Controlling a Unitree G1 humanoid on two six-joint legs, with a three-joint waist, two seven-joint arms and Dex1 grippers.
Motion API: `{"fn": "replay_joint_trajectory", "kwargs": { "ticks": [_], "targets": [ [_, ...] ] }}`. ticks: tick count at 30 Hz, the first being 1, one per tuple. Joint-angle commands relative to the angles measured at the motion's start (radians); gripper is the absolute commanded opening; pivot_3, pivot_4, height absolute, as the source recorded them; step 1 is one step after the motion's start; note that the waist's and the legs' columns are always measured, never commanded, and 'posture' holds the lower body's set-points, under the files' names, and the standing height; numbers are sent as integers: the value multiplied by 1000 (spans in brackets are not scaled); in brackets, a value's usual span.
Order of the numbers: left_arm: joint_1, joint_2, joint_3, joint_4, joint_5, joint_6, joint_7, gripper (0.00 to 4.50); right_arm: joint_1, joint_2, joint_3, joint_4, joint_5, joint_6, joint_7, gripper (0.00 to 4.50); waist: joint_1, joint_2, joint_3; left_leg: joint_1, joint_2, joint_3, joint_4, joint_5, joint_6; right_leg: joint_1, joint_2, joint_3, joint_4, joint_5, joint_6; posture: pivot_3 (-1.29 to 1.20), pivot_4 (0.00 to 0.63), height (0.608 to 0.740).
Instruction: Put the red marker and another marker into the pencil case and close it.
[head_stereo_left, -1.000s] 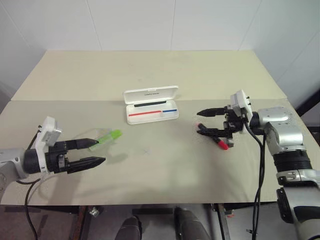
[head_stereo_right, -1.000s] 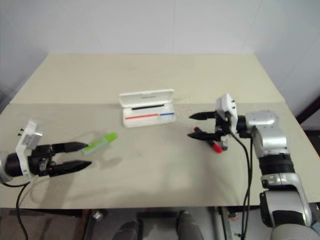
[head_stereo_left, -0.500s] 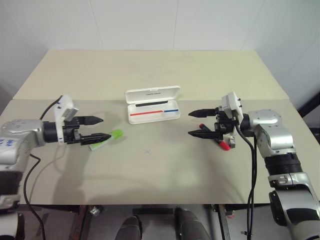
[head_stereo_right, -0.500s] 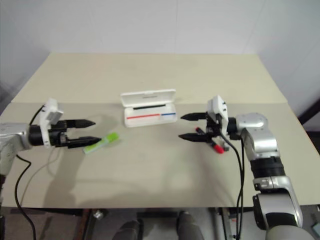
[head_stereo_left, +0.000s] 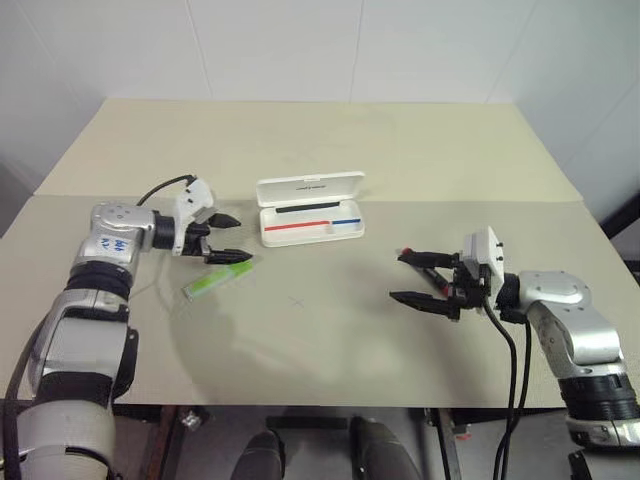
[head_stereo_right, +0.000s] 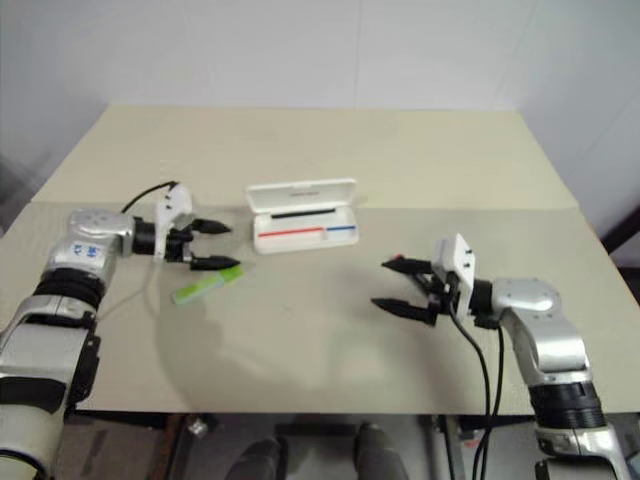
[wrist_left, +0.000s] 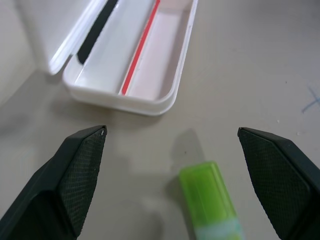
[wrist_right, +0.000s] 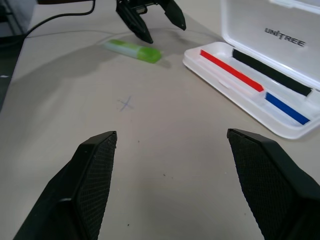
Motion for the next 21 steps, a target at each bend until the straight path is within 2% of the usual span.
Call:
{"fn": "replay_joint_trajectory", "kwargs": {
  "ticks": [1, 11, 21],
  "targets": [
    [-45, -16, 1, 52, 46, -68, -15, 4478, 29, -2, -34, -83, 39, 15, -41, 4500, -1, 0, 0, 0, 0, 0, 0, 0, 0, 0, 0, 0, 0, 0, 0, 0, 150, 740],
    [-89, -62, 0, 136, 156, -146, 98, 4478, 48, 1, -23, -124, 59, 32, -94, 4500, 4, -1, 0, -1, 0, -1, 4, 0, 0, 1, 0, 0, 0, 1, 2, 0, 150, 740],
    [-123, -43, 32, 128, 169, -182, 145, 4478, 80, -15, -39, -166, 82, 54, -119, 4500, 7, -1, 0, -1, -1, -2, 4, 0, 0, 1, 0, 0, 0, 1, 3, 0, 150, 740]
  ]
}}
